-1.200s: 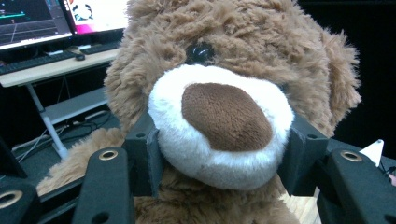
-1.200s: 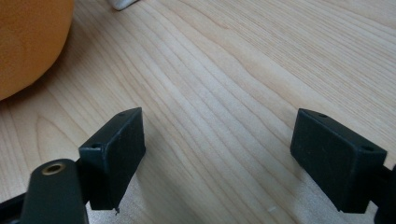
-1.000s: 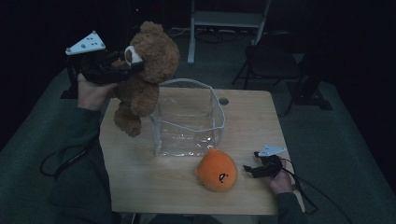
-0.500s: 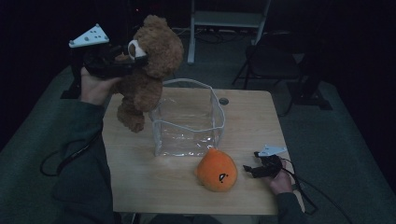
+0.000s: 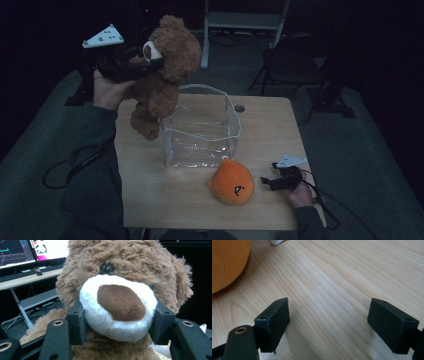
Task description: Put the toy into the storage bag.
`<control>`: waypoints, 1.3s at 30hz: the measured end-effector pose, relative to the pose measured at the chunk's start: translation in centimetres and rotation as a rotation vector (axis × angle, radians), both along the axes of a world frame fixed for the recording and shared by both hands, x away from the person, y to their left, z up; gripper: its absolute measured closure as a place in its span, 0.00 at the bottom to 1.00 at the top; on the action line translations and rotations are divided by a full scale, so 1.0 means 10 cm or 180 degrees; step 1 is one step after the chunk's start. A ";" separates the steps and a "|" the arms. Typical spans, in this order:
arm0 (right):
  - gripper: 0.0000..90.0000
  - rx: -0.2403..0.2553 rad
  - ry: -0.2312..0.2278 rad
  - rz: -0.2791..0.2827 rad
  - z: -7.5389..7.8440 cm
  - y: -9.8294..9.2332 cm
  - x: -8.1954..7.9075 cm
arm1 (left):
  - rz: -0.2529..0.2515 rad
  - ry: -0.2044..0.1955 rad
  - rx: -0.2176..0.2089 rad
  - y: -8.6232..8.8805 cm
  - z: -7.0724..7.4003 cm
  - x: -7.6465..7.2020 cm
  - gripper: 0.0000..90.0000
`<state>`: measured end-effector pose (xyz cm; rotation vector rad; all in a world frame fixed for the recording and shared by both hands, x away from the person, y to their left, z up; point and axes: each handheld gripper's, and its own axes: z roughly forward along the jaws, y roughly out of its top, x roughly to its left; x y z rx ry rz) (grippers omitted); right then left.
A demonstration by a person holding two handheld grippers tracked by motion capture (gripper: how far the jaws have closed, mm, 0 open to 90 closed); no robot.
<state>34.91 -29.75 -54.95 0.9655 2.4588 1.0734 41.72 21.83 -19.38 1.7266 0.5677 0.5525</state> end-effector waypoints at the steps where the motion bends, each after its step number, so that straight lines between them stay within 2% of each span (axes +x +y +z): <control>1: 0.19 0.0000 0.0002 -0.0001 0.00 0.00 0.00 | 0.0000 0.0002 -0.0007 -0.01 0.00 0.01 0.47; 17: 0.19 0.0002 0.0010 -0.0026 0.00 0.00 0.00 | 0.0025 0.0022 -0.0025 -0.16 0.04 0.11 0.47; 29: 0.19 0.0005 0.0008 -0.0026 0.00 0.00 0.00 | 0.0079 0.0007 -0.0154 -0.25 0.10 0.19 0.47; 33: 0.19 0.0001 0.0004 -0.0023 0.00 0.00 0.00 | 0.0134 -0.0034 -0.0197 -0.35 0.12 0.23 0.47; 39: 0.19 0.0003 0.0005 -0.0025 0.00 0.00 0.00 | 0.0094 -0.0046 -0.0168 -0.48 0.09 0.28 0.47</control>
